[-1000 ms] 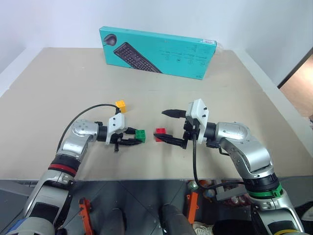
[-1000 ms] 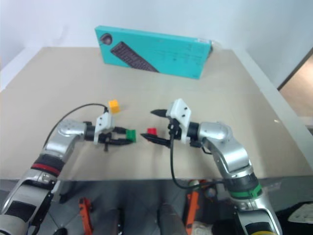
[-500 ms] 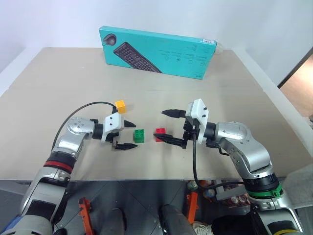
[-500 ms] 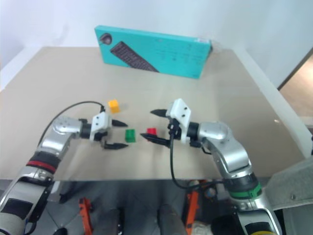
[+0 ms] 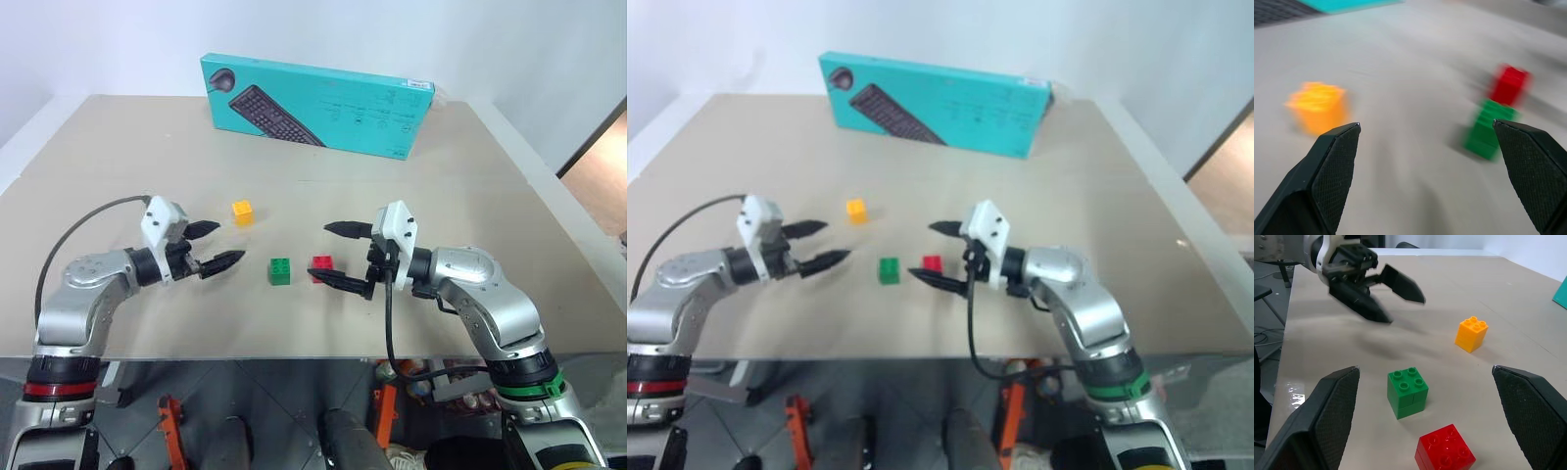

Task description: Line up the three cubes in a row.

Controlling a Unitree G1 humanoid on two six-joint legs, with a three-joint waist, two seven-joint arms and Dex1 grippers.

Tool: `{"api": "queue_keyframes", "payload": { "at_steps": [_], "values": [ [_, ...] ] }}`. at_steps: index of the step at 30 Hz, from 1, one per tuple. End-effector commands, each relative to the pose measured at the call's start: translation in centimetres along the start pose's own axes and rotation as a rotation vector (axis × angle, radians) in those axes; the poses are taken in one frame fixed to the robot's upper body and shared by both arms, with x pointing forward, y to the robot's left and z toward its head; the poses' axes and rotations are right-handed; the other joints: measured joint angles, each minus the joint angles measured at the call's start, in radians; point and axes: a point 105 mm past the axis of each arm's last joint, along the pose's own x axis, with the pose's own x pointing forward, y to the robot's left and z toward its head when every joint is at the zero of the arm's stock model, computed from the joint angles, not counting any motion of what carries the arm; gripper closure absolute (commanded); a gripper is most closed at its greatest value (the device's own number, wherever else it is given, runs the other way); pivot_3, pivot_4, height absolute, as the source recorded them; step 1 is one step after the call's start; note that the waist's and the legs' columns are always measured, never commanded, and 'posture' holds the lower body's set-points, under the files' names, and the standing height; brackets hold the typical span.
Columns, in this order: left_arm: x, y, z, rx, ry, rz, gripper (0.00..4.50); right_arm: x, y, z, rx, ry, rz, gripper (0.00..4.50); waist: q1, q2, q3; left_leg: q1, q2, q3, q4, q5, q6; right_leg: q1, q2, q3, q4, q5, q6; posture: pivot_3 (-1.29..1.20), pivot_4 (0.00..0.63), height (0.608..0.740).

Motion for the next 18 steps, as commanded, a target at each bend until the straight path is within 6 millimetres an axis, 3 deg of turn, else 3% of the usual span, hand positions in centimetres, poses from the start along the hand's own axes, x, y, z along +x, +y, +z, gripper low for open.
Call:
{"api": "queue_keyframes", "payload": {
  "at_steps": [1,8,18],
  "values": [
    [-0.4,1.7,1.0,0.067,-0.048,0.103,0.02,-0.1,-0.2,1.4,-0.041,-0.048,0.001,0.0,0.0,0.0,0.0,0.0,0.0,0.0,0.0,0.0,0.0,0.0,0.0,0.0,0.0,0.0,0.0,0.0,0.15,0.74],
    [1.8,3.7,0.5,0.194,0.033,-0.006,0.02,0.1,-0.5,1.7,-0.056,-0.047,-0.001,0.0,0.001,0.0,0.0,0.0,0.0,0.0,0.0,0.001,0.001,0.0,0.0,0.0,0.0,0.0,-0.004,0.0,0.15,0.74],
    [4.7,6.3,0.5,0.228,0.106,-0.061,0.02,-0.5,-0.4,1.5,-0.061,-0.034,-0.033,0.0,0.004,0.0,0.0,-0.002,0.0,0.0,-0.001,0.002,0.001,-0.002,0.0,0.0,0.0,0.002,0.001,0.0,0.15,0.74]
  ]
}}
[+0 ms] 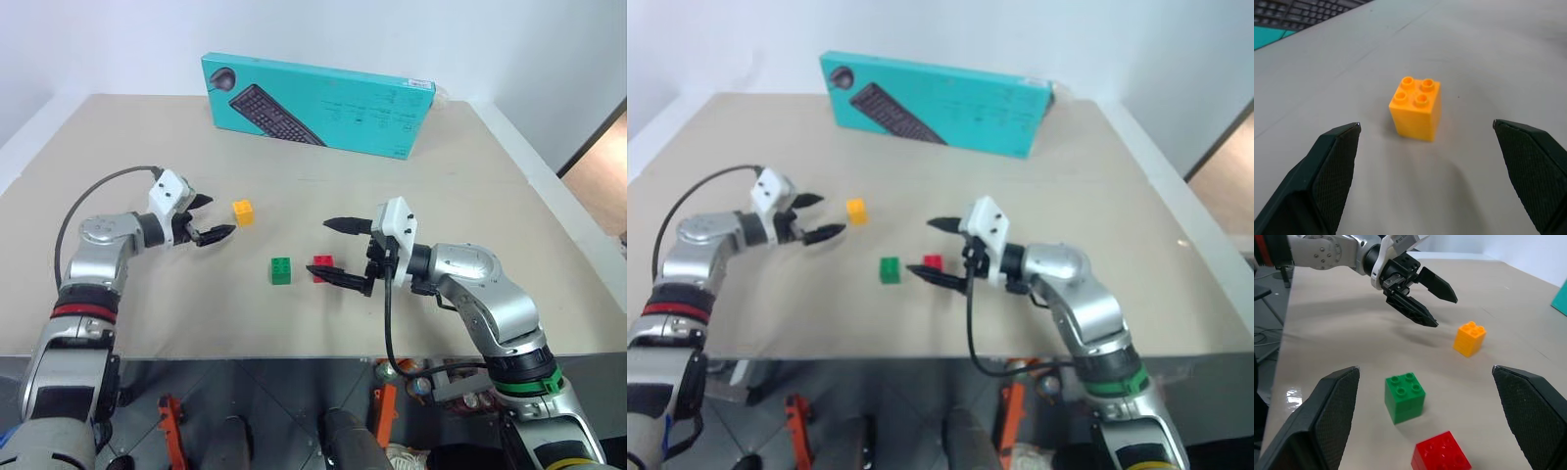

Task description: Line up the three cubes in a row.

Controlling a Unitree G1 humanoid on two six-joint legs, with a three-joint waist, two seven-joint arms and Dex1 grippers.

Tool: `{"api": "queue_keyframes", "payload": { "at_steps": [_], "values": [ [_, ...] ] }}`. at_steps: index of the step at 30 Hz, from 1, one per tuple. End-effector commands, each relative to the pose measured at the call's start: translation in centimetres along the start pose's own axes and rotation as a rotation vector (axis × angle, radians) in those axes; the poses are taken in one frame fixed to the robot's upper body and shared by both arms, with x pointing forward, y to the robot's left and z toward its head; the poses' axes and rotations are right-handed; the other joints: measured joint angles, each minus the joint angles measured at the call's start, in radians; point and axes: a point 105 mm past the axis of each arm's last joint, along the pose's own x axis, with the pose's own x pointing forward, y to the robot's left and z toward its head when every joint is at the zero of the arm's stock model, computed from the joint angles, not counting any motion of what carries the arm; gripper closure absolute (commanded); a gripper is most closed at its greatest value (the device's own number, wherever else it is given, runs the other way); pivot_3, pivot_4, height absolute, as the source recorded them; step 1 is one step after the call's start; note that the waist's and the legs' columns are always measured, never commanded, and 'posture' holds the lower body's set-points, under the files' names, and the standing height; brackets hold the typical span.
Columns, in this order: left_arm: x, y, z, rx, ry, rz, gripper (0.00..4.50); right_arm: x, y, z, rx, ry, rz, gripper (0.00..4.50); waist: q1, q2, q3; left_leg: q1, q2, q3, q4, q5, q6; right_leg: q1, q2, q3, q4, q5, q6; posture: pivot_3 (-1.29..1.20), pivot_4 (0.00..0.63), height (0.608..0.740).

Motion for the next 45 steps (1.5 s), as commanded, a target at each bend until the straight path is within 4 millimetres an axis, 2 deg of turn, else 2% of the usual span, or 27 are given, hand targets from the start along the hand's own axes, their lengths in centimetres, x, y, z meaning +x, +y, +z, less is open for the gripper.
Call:
{"api": "queue_keyframes", "payload": {
  "at_steps": [1,6,15,18,24,32,35,38,39,43,45],
  "values": [
    [0.4,0.6,0.5,0.041,0.005,-0.005,0.02,-0.6,-0.1,1.3,-0.049,-0.03,-0.025,0.0,-0.001,0.0,0.0,0.0,0.0,0.0,0.0,0.0,0.0,0.0,0.0,0.0,0.0,0.0,0.0,0.0,0.15,0.74],
    [1.6,0.5,0.5,0.056,0.033,-0.019,0.02,-1.0,-0.2,1.2,-0.054,-0.022,-0.046,0.0,0.001,0.0,0.0,0.0,0.0,-0.001,-0.002,0.0,0.0,0.0,0.0,-0.001,0.0,-0.001,0.001,0.0,0.15,0.74],
    [3.1,1.3,0.9,0.012,0.026,0.088,0.02,-1.4,-0.1,1.2,-0.052,-0.019,-0.063,0.0,0.001,0.0,0.0,-0.001,0.0,-0.001,-0.001,0.0,0.0,0.0,0.0,0.0,0.0,0.0,0.001,0.0,0.15,0.74],
    [3.6,1.0,0.8,-0.012,0.013,0.1,0.02,-1.4,-0.1,1.2,-0.052,-0.019,-0.067,0.0,0.001,0.0,0.0,0.0,0.0,-0.001,-0.001,0.0,0.0,0.0,0.0,0.0,0.0,0.0,0.001,0.0,0.15,0.74],
    [4.3,0.4,-0.4,-0.03,0.026,0.134,0.02,-1.4,0.0,1.1,-0.049,-0.017,-0.069,0.0,0.001,0.0,0.0,0.0,0.0,-0.001,-0.001,0.0,0.0,0.0,0.0,0.0,0.0,0.0,0.002,0.0,0.15,0.74],
    [4.8,0.7,-1.3,-0.075,0.026,0.241,0.02,-1.2,-0.3,1.1,-0.051,-0.021,-0.069,0.0,0.001,0.0,0.0,0.0,-0.001,-0.001,0.0,0.0,0.0,0.0,0.0,0.0,0.0,0.001,0.003,0.0,0.15,0.74],
    [5.5,0.2,-1.3,-0.119,0.002,0.24,0.02,-1.2,-0.3,1.1,-0.051,-0.021,-0.072,0.0,0.001,0.0,0.0,0.0,-0.001,-0.001,0.0,0.0,0.0,0.001,0.0,0.0,0.0,0.001,0.003,0.0,0.15,0.74],
    [5.9,-0.2,-1.3,-0.136,-0.005,0.232,0.76,-1.1,-0.4,1.2,-0.053,-0.021,-0.072,0.0,0.001,0.0,0.0,0.0,-0.001,-0.001,0.0,0.0,0.0,0.001,0.0,0.0,0.0,0.001,0.003,0.0,0.15,0.74],
    [6.0,-0.3,-1.3,-0.14,-0.006,0.233,1.23,-1.1,-0.4,1.2,-0.053,-0.021,-0.073,0.0,0.001,0.0,0.0,0.0,-0.001,-0.001,0.0,0.0,0.0,0.001,0.0,0.0,0.0,0.001,0.003,0.0,0.15,0.74],
    [6.3,-0.2,-1.1,-0.18,-0.032,0.265,2.53,-1.2,-0.4,1.1,-0.053,-0.019,-0.074,0.0,0.001,0.0,0.0,0.0,-0.001,-0.001,0.0,0.0,0.0,0.001,0.0,-0.001,0.0,0.001,0.003,0.0,0.15,0.74],
    [6.3,-0.2,-1.1,-0.179,-0.032,0.271,2.53,-1.2,-0.4,1.1,-0.053,-0.018,-0.073,0.0,0.001,0.0,0.0,0.0,-0.001,-0.001,0.0,0.0,0.0,0.001,0.0,0.0,0.0,0.001,0.003,0.0,0.15,0.74]
  ]
}}
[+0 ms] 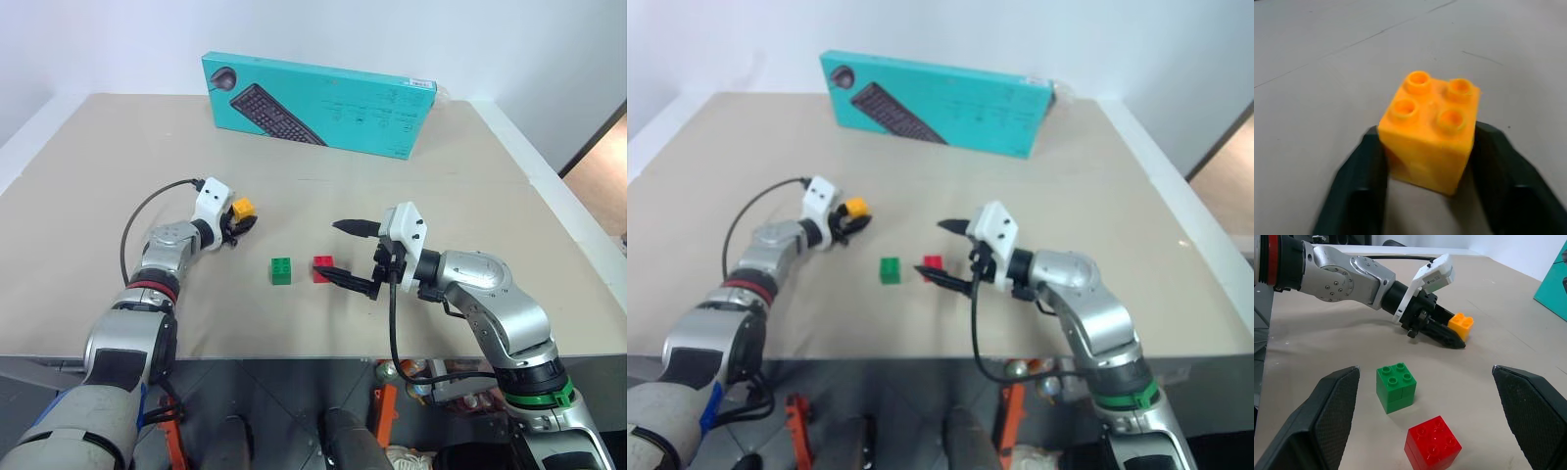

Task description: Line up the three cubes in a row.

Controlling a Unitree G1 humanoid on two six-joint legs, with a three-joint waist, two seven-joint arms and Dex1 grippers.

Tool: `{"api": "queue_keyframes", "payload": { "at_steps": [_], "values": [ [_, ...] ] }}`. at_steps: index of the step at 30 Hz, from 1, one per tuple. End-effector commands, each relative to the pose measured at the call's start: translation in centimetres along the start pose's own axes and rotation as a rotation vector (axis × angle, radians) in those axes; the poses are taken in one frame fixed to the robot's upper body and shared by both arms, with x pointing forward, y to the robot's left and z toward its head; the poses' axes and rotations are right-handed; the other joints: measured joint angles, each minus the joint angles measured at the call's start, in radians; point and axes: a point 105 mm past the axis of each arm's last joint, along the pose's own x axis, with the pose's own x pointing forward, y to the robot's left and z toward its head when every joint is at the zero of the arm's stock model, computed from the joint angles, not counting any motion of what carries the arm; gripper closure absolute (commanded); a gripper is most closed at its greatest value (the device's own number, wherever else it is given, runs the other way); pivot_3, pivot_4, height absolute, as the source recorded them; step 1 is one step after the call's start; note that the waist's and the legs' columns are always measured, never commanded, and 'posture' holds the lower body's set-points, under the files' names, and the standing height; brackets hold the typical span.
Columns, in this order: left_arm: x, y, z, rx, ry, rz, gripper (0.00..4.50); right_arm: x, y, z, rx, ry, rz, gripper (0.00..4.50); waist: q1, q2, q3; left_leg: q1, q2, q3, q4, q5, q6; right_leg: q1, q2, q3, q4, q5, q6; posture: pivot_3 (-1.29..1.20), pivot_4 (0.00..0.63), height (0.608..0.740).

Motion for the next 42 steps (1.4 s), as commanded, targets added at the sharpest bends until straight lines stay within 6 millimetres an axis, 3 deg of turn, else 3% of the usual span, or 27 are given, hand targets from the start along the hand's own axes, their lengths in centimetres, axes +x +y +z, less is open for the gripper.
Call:
{"api": "queue_keyframes", "payload": {
  "at_steps": [1,8,15,21,35,42],
  "values": [
    [0.0,0.5,1.1,-0.008,-0.04,0.028,2.53,-0.2,-0.5,1.2,-0.044,-0.031,-0.021,0.0,0.0,0.0,0.0,0.0,0.0,0.0,0.0,0.0,0.0,0.0,0.0,0.0,0.0,0.0,0.0,0.0,0.15,0.74],
    [-1.2,1.3,1.4,0.004,-0.085,0.033,2.53,-0.3,-0.4,1.3,-0.049,-0.032,-0.018,0.0,-0.001,0.0,0.0,0.0,0.0,0.0,0.0,0.0,0.0,0.0,0.0,0.0,0.0,0.0,0.0,0.0,0.15,0.74],
    [-6.3,-2.3,0.7,0.124,-0.131,-0.25,2.53,-0.5,0.5,1.3,-0.037,-0.022,0.052,0.0,-0.005,0.0,0.0,0.001,0.0,0.0,-0.002,0.0,0.0,0.0,0.0,0.0,0.001,0.001,-0.002,0.0,0.15,0.74],
    [-9.7,-3.9,0.4,0.134,-0.116,-0.395,2.53,-0.2,0.7,1.1,-0.043,-0.015,0.089,0.0,-0.003,0.0,0.0,0.001,0.0,0.0,0.0,0.001,0.0,0.001,0.0,0.0,0.001,0.0,-0.002,0.0,0.15,0.74],
    [-9.5,-5.2,-0.8,0.189,-0.021,-0.569,2.53,0.0,1.0,0.9,-0.042,-0.018,0.089,0.0,-0.003,0.0,0.0,0.001,0.0,0.0,0.003,0.005,0.002,0.001,0.0,0.0,0.0,0.0,-0.008,0.0,0.15,0.74],
    [-9.5,-4.7,-1.2,0.201,0.015,-0.624,2.53,-0.3,0.9,0.9,-0.045,-0.013,0.078,0.0,-0.003,0.0,0.0,0.001,0.0,0.0,0.002,0.005,0.002,0.001,0.0,0.0,0.0,0.0,-0.008,0.0,0.15,0.74]
  ]
}}
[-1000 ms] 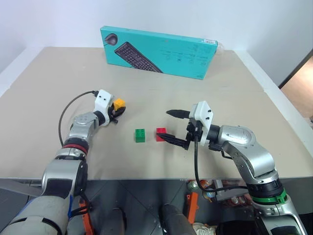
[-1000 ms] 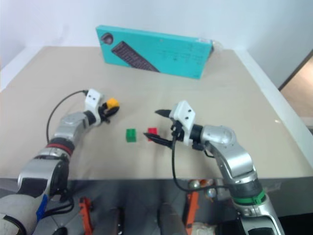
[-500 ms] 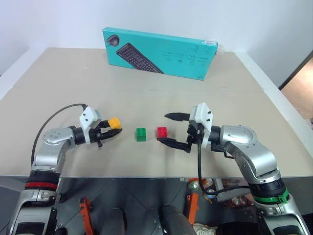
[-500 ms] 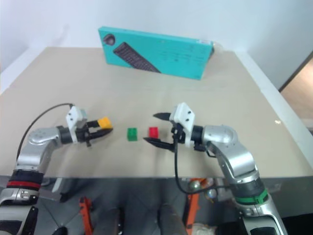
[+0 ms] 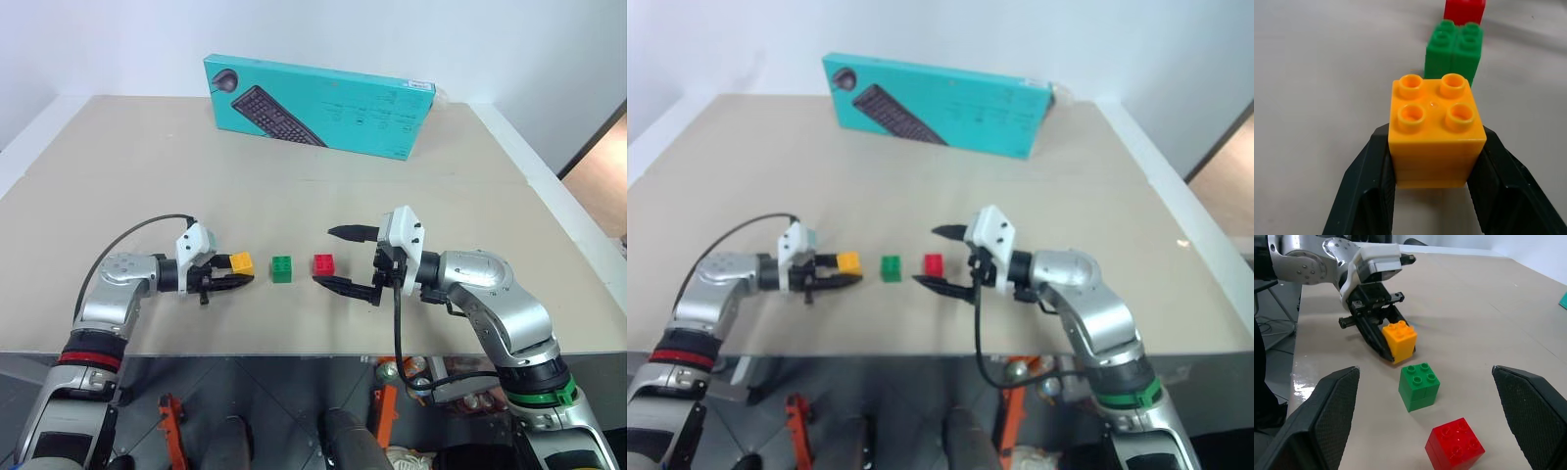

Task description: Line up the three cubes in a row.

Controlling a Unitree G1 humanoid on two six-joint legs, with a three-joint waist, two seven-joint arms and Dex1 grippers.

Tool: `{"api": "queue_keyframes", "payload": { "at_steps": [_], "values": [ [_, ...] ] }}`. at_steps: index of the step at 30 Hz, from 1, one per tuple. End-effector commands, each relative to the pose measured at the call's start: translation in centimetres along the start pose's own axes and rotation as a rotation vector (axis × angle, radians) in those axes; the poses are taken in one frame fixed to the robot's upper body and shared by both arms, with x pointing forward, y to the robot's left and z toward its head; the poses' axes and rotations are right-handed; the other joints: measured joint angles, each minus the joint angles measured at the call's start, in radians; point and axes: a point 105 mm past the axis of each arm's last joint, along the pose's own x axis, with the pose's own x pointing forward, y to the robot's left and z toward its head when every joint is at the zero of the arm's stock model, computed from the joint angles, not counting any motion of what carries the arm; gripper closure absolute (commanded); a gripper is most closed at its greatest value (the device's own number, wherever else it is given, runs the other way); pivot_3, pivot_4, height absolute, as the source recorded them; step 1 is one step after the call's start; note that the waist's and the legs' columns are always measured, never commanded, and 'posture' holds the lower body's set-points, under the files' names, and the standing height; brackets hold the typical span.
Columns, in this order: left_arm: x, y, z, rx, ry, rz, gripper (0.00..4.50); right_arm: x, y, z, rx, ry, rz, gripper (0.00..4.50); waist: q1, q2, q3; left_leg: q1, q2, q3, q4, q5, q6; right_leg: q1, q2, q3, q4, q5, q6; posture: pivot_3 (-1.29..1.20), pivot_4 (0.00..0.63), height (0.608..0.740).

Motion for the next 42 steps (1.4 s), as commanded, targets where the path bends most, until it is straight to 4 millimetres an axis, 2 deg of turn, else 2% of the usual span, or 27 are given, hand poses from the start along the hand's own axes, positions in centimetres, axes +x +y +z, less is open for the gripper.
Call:
{"api": "queue_keyframes", "payload": {
  "at_steps": [1,9,21,32,33,39,42],
  "values": [
    [-0.9,0.7,1.0,0.052,0.008,-0.015,2.53,-0.2,0.2,1.0,-0.038,-0.023,-0.001,0.0,0.0,0.0,0.0,0.0,0.0,0.0,0.0,0.0,0.0,0.0,0.0,0.0,0.0,0.0,0.0,0.0,0.15,0.74],
    [-1.7,1.0,0.6,0.067,0.037,-0.032,2.53,-0.4,0.2,0.9,-0.036,-0.018,-0.007,0.0,0.0,0.0,0.0,0.0,0.0,0.0,0.0,0.0,0.0,0.0,0.0,0.0,0.0,0.0,0.0,0.0,0.15,0.74],
    [-0.5,0.7,0.2,0.098,0.052,-0.06,2.53,-0.6,0.2,0.8,-0.031,-0.011,-0.002,0.0,0.0,0.0,0.0,0.0,0.0,0.0,0.0,0.0,0.0,0.0,0.0,0.0,0.0,0.0,0.0,0.0,0.15,0.74],
    [-0.4,0.5,-0.3,0.123,0.092,-0.094,2.53,-0.5,0.5,0.6,-0.017,-0.009,-0.001,0.0,0.0,0.0,0.0,0.0,0.0,0.0,0.0,0.0,0.0,0.0,0.0,0.0,0.0,0.0,0.0,0.0,0.15,0.74],
    [-0.5,0.6,-0.2,0.12,0.093,-0.093,1.98,-0.5,0.5,0.6,-0.014,-0.01,0.0,0.0,0.0,0.0,0.0,0.0,0.0,0.0,0.0,0.0,0.0,0.0,0.0,0.0,0.0,0.0,0.0,0.0,0.15,0.74],
    [-1.8,0.7,0.7,0.16,0.093,-0.073,0.03,-0.6,0.5,0.6,-0.011,-0.01,-0.001,0.0,0.0,0.0,0.0,0.0,0.0,0.0,0.0,0.0,0.0,0.0,0.0,0.0,0.0,0.0,0.0,0.0,0.15,0.74],
    [-2.3,0.6,1.8,0.173,0.07,-0.049,0.03,-0.6,0.5,0.6,-0.012,-0.015,-0.002,0.0,0.0,0.0,0.0,0.0,0.0,0.0,-0.001,0.0,0.0,0.0,0.0,0.0,0.0,0.0,0.0,0.0,0.15,0.74]
  ]
}}
